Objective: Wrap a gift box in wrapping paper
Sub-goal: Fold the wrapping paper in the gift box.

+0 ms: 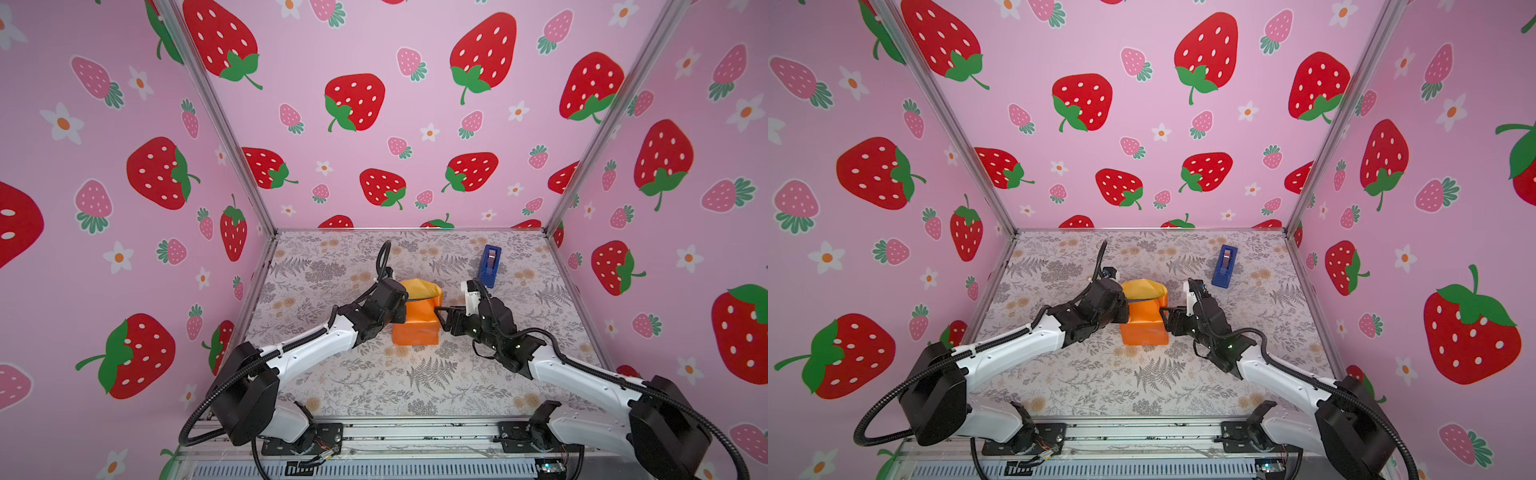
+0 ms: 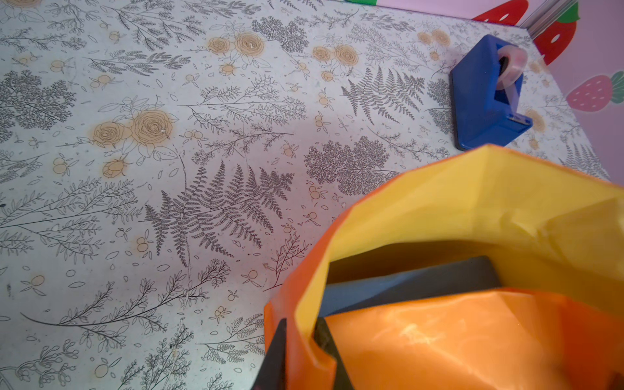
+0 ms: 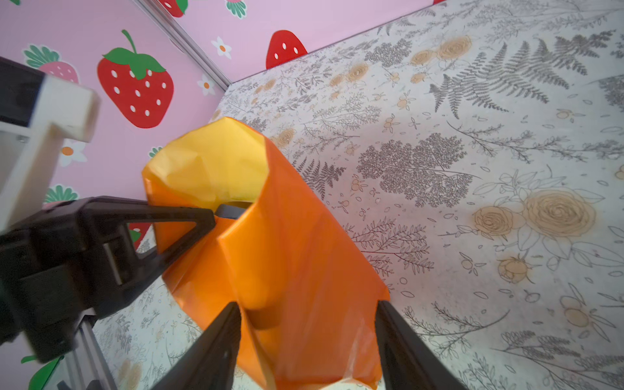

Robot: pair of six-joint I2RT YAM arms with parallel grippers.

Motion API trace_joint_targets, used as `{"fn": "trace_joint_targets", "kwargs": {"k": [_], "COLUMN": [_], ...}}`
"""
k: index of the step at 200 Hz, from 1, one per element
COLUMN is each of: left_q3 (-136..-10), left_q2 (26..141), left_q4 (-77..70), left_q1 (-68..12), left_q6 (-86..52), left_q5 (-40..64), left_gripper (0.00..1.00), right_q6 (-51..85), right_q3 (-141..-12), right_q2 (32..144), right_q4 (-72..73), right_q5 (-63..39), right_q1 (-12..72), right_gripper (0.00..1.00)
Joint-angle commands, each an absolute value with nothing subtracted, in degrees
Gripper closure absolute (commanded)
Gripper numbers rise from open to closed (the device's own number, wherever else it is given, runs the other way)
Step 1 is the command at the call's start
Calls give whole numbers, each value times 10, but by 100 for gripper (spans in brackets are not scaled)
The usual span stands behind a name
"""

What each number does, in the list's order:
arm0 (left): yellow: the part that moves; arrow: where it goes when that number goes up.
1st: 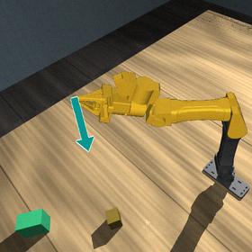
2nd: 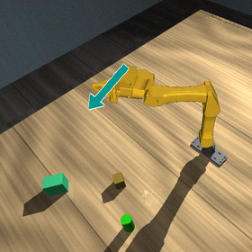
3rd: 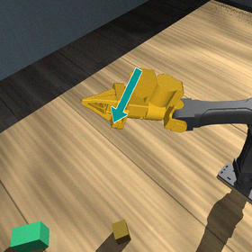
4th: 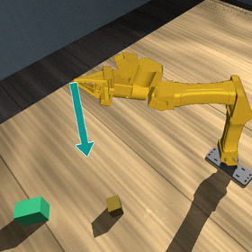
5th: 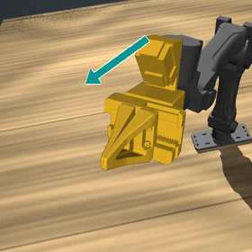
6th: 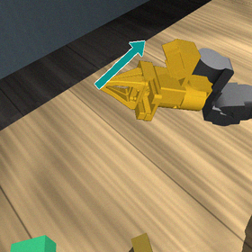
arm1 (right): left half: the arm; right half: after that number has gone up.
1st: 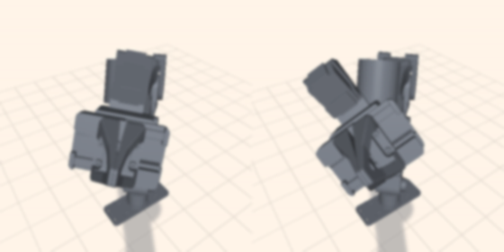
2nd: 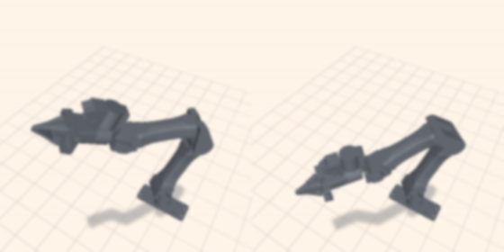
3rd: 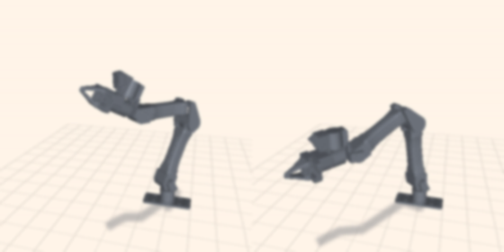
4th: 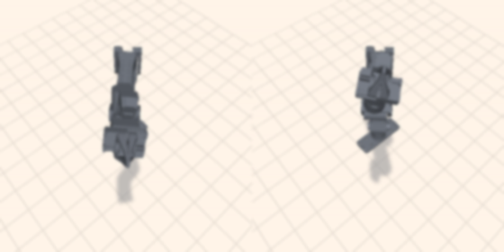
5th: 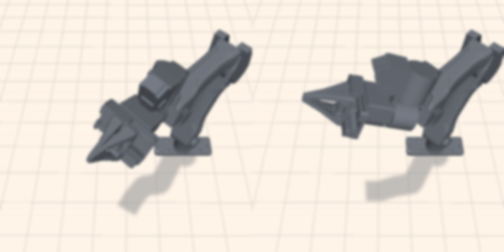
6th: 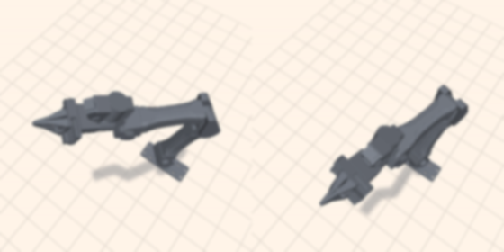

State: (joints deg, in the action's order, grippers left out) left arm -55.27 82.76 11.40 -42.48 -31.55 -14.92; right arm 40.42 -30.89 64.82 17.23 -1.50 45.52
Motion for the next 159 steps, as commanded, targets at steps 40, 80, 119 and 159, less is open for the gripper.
{"fn": "trace_joint_targets", "kwargs": {"k": [40, 80, 119, 159], "left_q3": [-574, -571, -565, -563], "left_q2": [839, 841, 846, 846], "left_q4": [143, 142, 134, 136], "left_q1": [-422, -423, -422, -422], "left_q6": [-328, -330, -328, -328], "left_q5": [-149, -148, -145, -147], "left_gripper": [84, 84, 84, 84], "right_q6": [378, 377, 360, 342], "right_q3": [-281, -294, -304, -323], "right_q2": [620, 693, 756, 804], "right_q4": [194, 253, 326, 366], "right_q5": [53, 67, 129, 177], "right_q1": [494, 494, 494, 493], "right_gripper": [20, 26, 40, 48]}}
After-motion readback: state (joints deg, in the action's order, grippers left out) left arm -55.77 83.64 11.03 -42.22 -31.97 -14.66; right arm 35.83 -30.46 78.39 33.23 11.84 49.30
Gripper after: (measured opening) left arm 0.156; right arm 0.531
